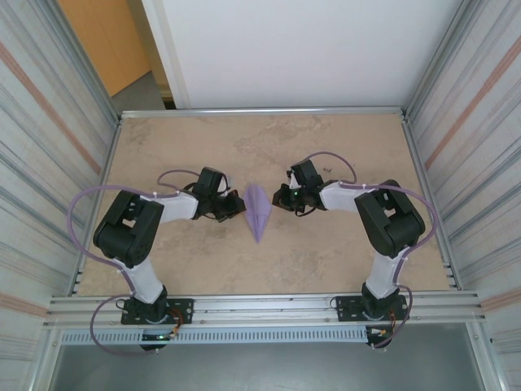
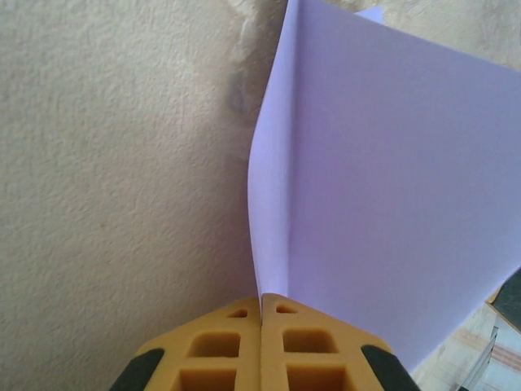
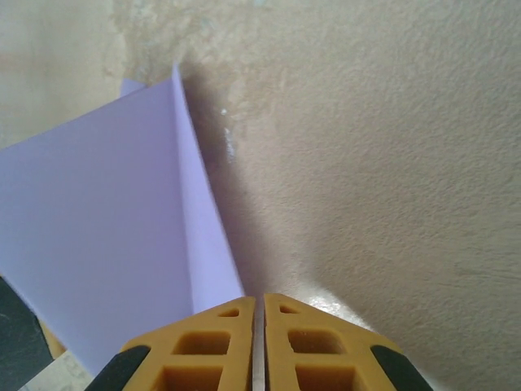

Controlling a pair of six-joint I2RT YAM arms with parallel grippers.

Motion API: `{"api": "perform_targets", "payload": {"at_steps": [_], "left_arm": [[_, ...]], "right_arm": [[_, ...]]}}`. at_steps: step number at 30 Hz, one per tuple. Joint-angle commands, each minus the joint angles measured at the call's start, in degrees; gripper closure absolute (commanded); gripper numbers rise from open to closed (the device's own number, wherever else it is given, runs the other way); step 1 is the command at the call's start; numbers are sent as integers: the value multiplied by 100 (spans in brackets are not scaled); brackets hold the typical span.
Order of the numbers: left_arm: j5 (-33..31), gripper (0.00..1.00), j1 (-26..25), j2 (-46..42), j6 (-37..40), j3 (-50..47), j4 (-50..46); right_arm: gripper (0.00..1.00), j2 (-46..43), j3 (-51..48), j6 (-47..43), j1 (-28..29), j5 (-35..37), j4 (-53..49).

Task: Fold a paper plane with a square sheet of paper (pick it up from the middle)

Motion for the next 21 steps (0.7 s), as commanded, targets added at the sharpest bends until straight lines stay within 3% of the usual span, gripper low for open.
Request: {"api": "perform_targets", "payload": {"at_steps": [1, 6, 12, 21], "left_arm": [[76, 96, 39, 75, -89, -60, 168], [55, 97, 36, 34, -69, -38, 133], [54, 97, 35, -58, -89, -16, 116], [136, 97, 32, -138, -113, -5, 115]], "right_arm": [[87, 134, 17, 19, -49, -34, -81], [84, -71, 13, -59, -35, -31, -170], [74, -700, 212, -536, 224, 577, -1017], [58, -514, 433, -593, 910, 756, -1445]]}}
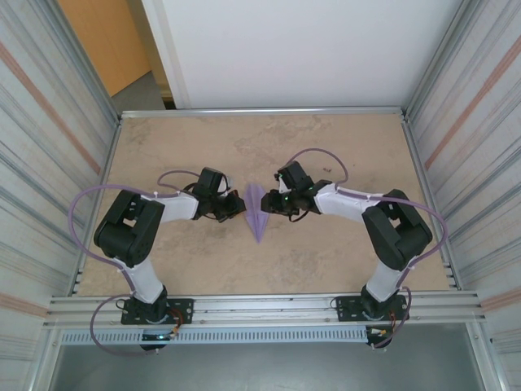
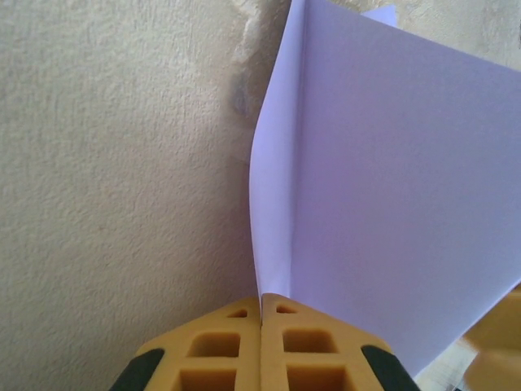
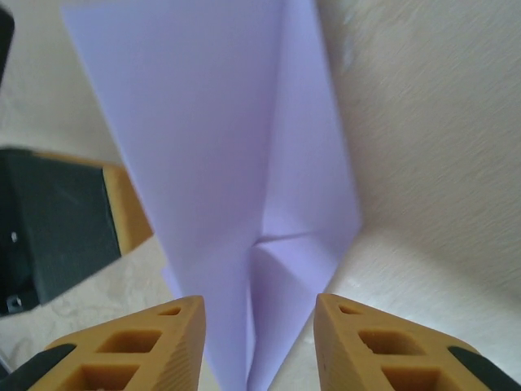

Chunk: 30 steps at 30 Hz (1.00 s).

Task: Fold a paper plane with a square sheet of paper (pick it up from the middle)

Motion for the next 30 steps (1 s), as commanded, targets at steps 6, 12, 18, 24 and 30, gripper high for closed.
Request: {"api": "perform_targets", "payload": {"at_steps": [6, 12, 18, 24, 30], "left_arm": [[147, 97, 32, -194, -50, 1, 39], [214, 97, 27, -279, -132, -5, 48], [326, 97, 27, -409, -234, 12, 50], [350, 97, 27, -458, -226, 19, 34], [382, 97, 31, -443, -217, 6, 39]], "right_arm": [[57, 338, 287, -146, 251, -107, -273], [57, 468, 436, -217, 385, -216, -327], [53, 605, 577, -289, 503, -236, -438], [52, 714, 614, -227, 535, -300, -435], [54, 754, 651, -167, 542, -235, -434]]}}
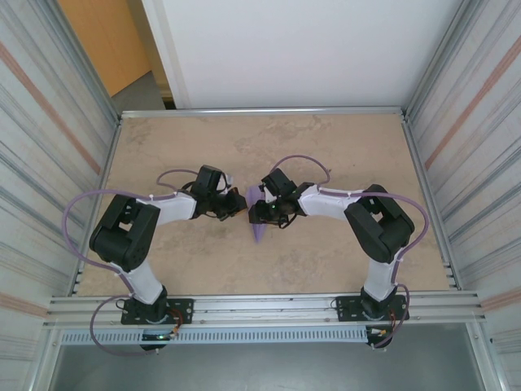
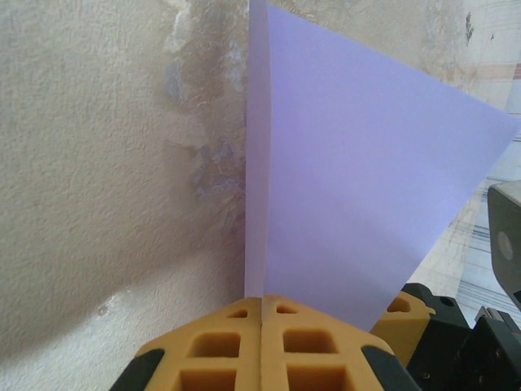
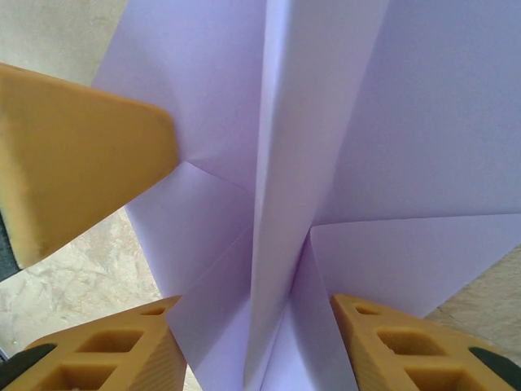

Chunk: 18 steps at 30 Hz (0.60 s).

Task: Fold a paper plane with a square sheet of paper (pick it up from the middle)

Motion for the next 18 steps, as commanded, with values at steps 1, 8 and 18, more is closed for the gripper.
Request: {"api": "perform_targets", "payload": {"at_steps": [1, 8, 18], "left_arm": [[97, 97, 27, -182, -22, 3, 45], [100, 96, 26, -182, -22, 2, 30], [99, 96, 27, -150, -33, -9, 56]], "right_arm": [[55, 91, 203, -25, 41, 0, -128], [69, 106, 256, 77, 35, 248, -307], [75, 314, 368, 390, 101, 404, -515]]}}
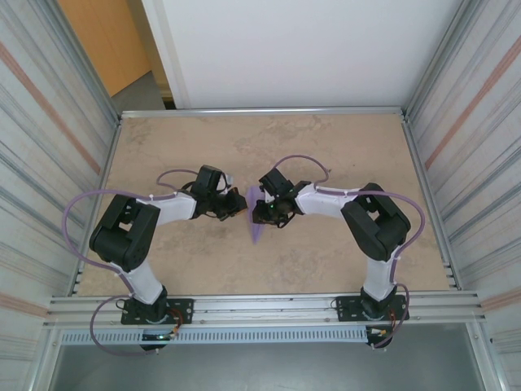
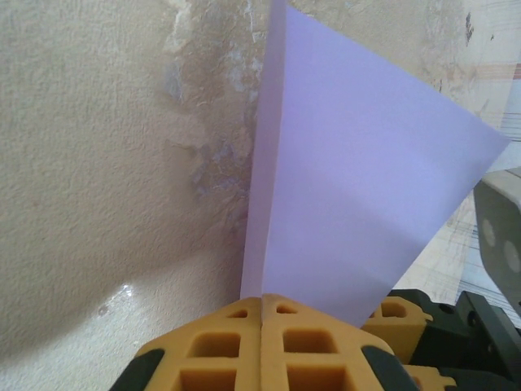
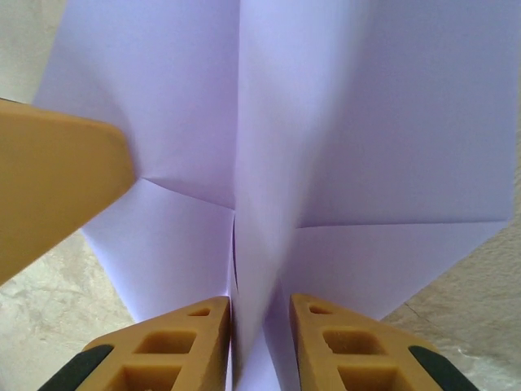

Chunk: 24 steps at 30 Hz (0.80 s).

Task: Fold a paper plane with a square sheet of paper (pick it up from the middle)

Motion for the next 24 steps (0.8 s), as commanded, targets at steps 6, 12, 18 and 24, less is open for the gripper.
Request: {"api": "perform_targets", "payload": {"at_steps": [6, 12, 18, 24], "left_arm": [[97, 94, 27, -140, -28, -33, 56], [47, 90, 29, -198, 3, -28, 1], [-170, 82, 60, -343, 152, -33, -269], [-396, 63, 369, -751, 336, -203, -566]], "right_arm": [[76, 229, 233, 242, 53, 147, -267], [79, 256, 293, 253, 33, 127, -297], [87, 197, 366, 204, 19, 218, -396], [89, 102, 738, -316, -115, 881, -1178]]}}
